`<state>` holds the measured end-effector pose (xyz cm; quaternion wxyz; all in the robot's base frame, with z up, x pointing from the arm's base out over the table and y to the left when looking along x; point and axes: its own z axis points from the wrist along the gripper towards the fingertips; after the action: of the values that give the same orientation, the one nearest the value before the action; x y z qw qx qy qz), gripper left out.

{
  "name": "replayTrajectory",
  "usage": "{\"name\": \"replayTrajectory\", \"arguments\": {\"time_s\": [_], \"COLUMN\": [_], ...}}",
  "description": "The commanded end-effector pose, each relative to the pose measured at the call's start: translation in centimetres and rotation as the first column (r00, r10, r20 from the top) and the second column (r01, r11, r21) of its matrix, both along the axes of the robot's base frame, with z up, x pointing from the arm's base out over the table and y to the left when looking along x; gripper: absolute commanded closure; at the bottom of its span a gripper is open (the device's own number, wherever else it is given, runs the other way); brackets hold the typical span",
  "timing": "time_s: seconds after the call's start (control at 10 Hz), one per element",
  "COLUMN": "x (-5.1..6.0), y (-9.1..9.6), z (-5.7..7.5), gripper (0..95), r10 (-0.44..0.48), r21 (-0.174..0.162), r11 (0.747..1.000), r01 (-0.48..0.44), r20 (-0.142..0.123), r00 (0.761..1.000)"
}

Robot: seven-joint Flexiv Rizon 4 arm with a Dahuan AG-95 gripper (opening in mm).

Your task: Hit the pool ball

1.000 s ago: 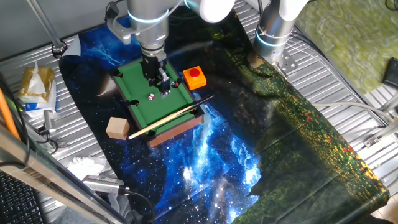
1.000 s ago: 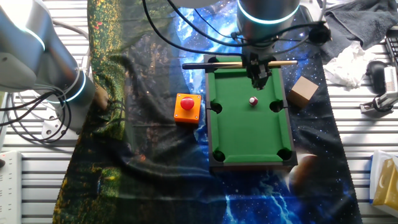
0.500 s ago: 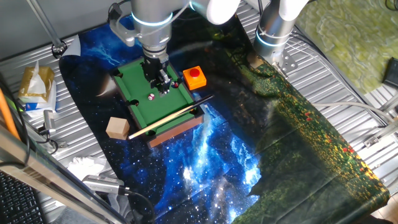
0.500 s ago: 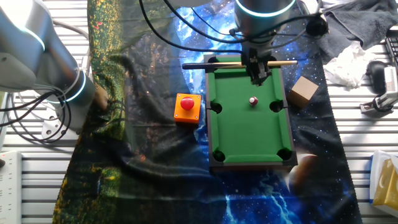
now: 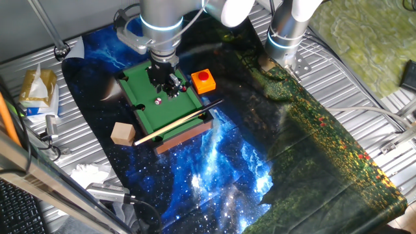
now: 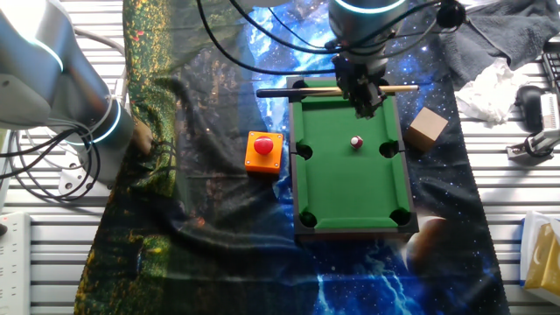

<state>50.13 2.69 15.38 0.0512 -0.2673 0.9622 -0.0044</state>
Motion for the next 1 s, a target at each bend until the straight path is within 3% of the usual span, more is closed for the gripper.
{"name": "replayTrajectory", "arguments": {"time_s": [0.1, 0.3, 0.4, 0.5, 0.6, 0.7, 1.0], "x": [-0.05, -0.05, -0.05, -0.05, -0.05, -0.05, -0.84], "y": [-0.05, -0.05, -0.05, -0.05, -0.05, -0.05, 0.51], "z": [-0.04, -0.04, -0.04, -0.04, -0.04, -0.04, -0.94], "gripper": [57.0, 57.0, 57.0, 57.0, 38.0, 38.0, 38.0], "r10": [0.036, 0.035, 0.018, 0.012, 0.013, 0.015, -0.022], "r21": [-0.022, -0.035, -0.005, 0.001, 0.000, 0.001, 0.064], "r11": [0.999, 0.999, 1.000, 1.000, 1.000, 1.000, 0.998], "r01": [-0.036, -0.035, -0.018, -0.012, -0.013, -0.015, 0.023], "r20": [0.001, 0.000, 0.001, 0.001, 0.001, 0.001, -0.006], "r00": [0.999, 0.999, 1.000, 1.000, 1.000, 1.000, 1.000]}}
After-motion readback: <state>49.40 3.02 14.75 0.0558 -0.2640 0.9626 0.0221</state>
